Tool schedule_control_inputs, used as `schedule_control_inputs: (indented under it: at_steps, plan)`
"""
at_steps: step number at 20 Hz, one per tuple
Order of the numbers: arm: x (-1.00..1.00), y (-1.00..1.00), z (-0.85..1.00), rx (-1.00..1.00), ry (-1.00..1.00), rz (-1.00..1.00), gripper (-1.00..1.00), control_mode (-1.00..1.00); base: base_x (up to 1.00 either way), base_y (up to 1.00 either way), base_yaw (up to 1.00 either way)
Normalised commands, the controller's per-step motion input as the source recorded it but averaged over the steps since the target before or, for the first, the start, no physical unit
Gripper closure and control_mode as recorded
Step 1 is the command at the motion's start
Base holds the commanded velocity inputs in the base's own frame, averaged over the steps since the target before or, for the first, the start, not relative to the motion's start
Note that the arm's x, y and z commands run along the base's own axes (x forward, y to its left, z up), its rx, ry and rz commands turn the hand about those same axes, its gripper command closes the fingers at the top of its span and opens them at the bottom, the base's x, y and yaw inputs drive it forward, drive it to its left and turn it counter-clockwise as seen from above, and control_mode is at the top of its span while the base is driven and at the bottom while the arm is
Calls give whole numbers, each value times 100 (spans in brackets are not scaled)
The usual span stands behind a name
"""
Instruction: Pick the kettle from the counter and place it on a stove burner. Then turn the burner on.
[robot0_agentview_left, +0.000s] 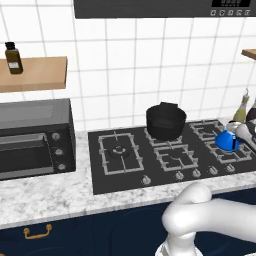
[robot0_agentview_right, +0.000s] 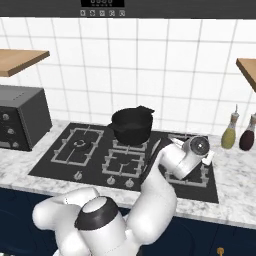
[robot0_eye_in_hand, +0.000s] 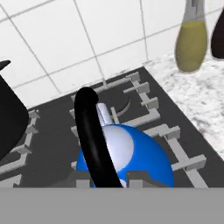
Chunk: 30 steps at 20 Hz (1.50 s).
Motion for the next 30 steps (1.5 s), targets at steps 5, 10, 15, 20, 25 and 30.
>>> schedule_control_inputs:
  at_steps: [5,10,15,20,25,30]
  plan:
    - [0,0,-20,-19,-2,0,100,-100,0,0,0]
    - [0,-5,-7,-6,2,0,100,-100,0,0,0]
    - [0,0,0,0,0,0,-100,-100,0,0,0]
    - [0,0,40,0,12,-5,-100,-100,0,0,0]
    - [-20,0,62,0,19,-19,-100,-100,0,0,0]
    - [-93,13,-1,0,37,-2,-100,-100,0,0,0]
